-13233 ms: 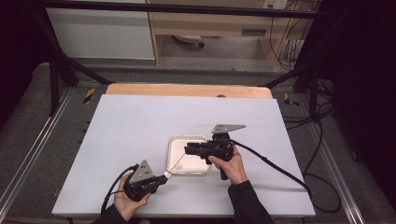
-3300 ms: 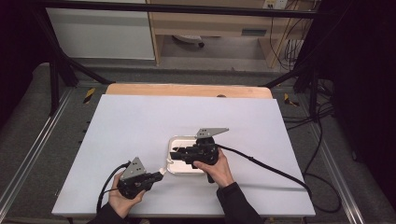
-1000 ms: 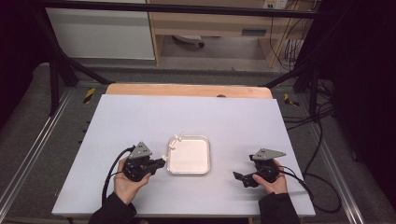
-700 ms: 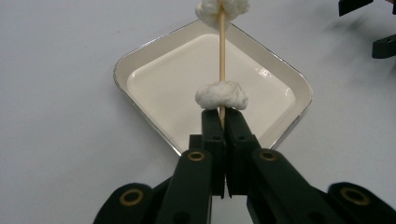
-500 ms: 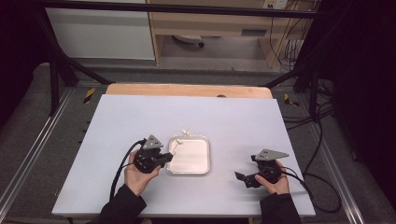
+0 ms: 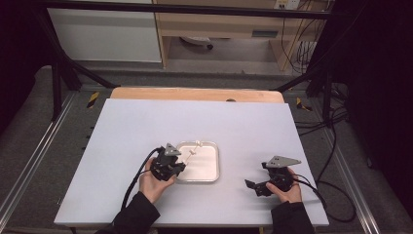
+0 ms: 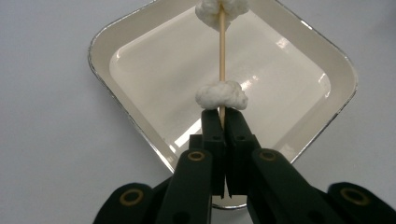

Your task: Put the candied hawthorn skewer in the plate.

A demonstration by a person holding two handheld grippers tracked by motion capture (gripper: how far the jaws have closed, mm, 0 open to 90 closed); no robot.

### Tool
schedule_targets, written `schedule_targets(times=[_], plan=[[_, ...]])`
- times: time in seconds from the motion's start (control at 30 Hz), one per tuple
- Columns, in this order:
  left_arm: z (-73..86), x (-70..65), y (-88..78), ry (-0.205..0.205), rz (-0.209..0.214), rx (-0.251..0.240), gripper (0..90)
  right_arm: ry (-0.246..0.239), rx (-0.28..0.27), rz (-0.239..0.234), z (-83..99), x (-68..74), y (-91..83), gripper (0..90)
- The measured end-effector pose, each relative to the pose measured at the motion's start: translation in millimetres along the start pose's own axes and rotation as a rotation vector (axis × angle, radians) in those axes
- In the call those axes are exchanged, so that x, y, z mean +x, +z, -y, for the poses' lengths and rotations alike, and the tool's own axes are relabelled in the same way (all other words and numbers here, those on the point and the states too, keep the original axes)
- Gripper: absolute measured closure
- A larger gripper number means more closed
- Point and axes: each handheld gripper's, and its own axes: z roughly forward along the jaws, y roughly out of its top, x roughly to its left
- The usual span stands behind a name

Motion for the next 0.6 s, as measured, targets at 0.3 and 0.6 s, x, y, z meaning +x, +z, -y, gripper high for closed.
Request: schedule_targets(times=[0.3, 0.6], plan=[[0.4, -3.1, 10.9, 0.011, -0.021, 0.047, 88.2, 0.002, 0.011, -0.004, 0.5, 0.4, 1.7, 0.9], [-1.0, -5.9, 15.4, 0.028, -0.031, 0.077, 88.1, 0.003, 0.014, -0.006, 0.5, 0.6, 1.8, 0.9]])
